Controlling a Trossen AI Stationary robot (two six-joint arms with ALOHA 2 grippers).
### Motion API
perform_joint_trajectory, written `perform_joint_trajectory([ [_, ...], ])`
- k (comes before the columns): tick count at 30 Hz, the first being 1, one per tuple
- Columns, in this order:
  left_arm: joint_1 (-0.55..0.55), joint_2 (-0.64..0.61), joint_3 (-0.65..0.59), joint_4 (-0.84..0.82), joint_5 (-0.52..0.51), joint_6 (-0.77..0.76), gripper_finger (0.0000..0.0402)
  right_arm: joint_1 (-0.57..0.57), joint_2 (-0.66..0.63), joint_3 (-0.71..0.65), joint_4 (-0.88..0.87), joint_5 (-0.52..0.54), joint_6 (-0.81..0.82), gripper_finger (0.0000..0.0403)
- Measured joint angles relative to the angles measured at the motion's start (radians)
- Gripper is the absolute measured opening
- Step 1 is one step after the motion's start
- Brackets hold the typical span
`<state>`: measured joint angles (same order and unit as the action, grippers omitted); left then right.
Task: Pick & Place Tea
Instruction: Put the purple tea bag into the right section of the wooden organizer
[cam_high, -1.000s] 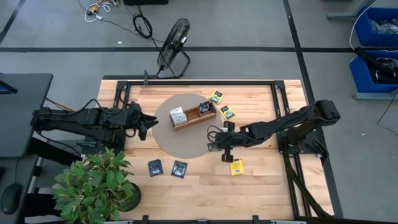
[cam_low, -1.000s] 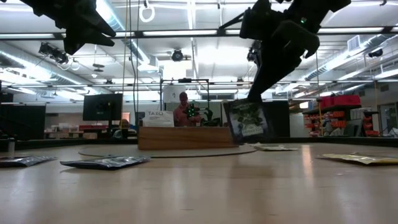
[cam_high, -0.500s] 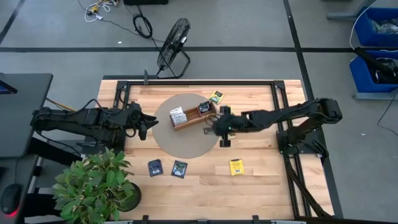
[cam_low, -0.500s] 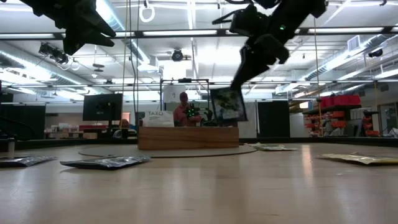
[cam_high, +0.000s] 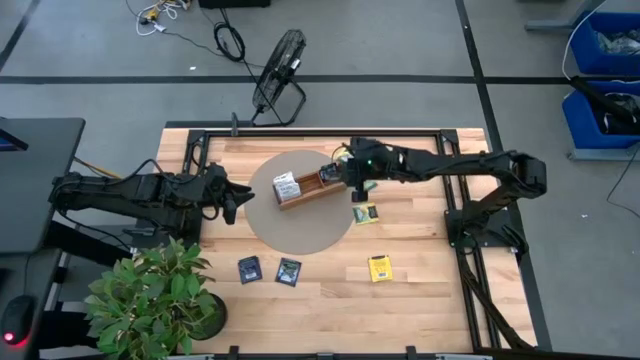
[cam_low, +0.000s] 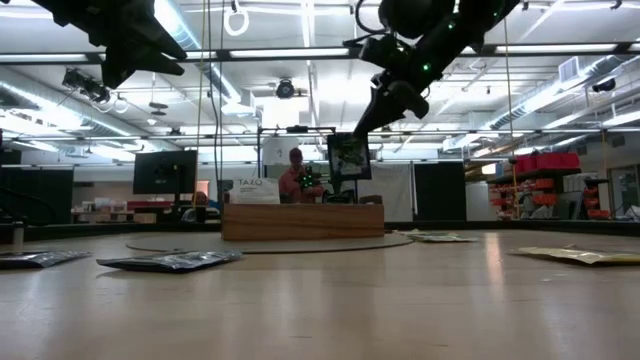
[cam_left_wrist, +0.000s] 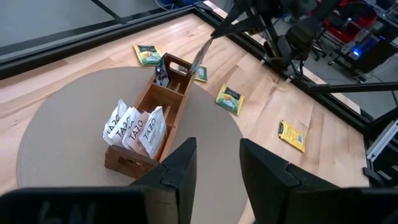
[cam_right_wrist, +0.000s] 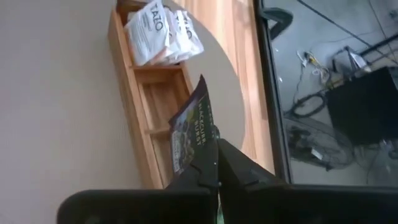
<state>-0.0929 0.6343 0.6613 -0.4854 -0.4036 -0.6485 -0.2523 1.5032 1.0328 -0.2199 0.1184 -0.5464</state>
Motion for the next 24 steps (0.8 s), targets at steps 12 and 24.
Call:
perform_joint_trajectory([
  [12,0.0,0.0,0.0,-0.001,-0.029,-0.027,0.0126,-0.076,0.066,0.0,0.08,-0.096,-0.083,0.0],
  [24,0.0,0.0,0.0,-0.011,-0.046,-0.047,0.0126,-0.122,0.142,0.0,0.082,-0.136,-0.091,0.0],
])
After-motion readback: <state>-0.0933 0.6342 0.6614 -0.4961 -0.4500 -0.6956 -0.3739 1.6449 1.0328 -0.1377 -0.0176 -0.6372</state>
